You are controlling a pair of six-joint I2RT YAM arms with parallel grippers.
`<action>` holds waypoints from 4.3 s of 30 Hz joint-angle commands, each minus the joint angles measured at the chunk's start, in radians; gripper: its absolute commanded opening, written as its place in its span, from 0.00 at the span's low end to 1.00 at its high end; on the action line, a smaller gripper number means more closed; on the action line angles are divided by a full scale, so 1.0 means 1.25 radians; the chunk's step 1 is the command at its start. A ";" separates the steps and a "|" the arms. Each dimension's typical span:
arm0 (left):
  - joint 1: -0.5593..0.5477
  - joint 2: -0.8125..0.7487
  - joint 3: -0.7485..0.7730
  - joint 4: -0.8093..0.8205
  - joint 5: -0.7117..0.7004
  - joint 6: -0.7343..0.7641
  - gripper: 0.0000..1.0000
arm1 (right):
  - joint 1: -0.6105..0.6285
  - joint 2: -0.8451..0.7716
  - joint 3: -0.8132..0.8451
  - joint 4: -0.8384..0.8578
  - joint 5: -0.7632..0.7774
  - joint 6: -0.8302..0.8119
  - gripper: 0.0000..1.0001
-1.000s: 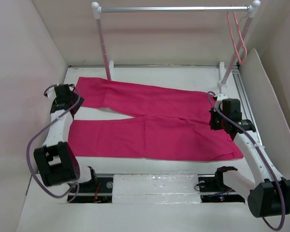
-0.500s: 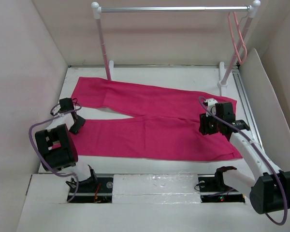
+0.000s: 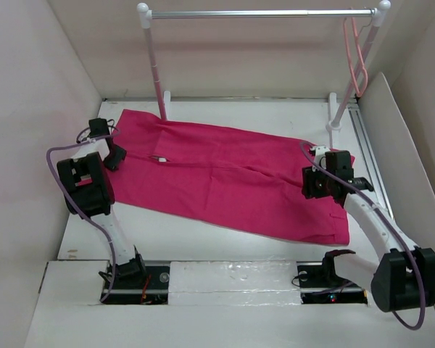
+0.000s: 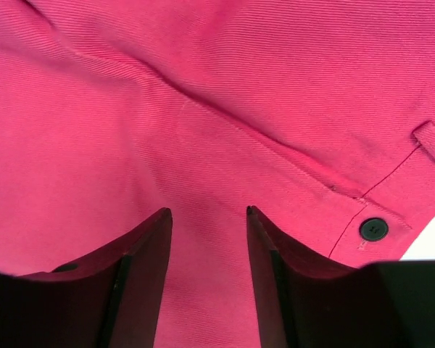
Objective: Place the trousers on the hanger
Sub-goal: Flatten out the trousers at the center of the board, then fold the trousers at the center of the board.
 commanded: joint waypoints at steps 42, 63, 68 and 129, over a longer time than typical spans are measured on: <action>0.332 -0.166 -0.296 0.108 0.133 -0.021 0.00 | 0.303 -0.168 -0.032 -0.119 0.132 0.188 0.52; -0.053 -0.728 -0.370 0.104 0.270 -0.175 0.00 | 0.026 -0.008 0.065 -0.484 0.362 0.621 0.54; -0.126 -0.753 -0.400 0.088 0.275 -0.162 0.00 | 0.023 0.006 0.056 -0.543 0.310 0.864 0.56; -0.091 -0.596 -0.291 0.103 0.224 -0.163 0.00 | 0.590 0.088 -0.037 -0.388 0.409 1.550 0.72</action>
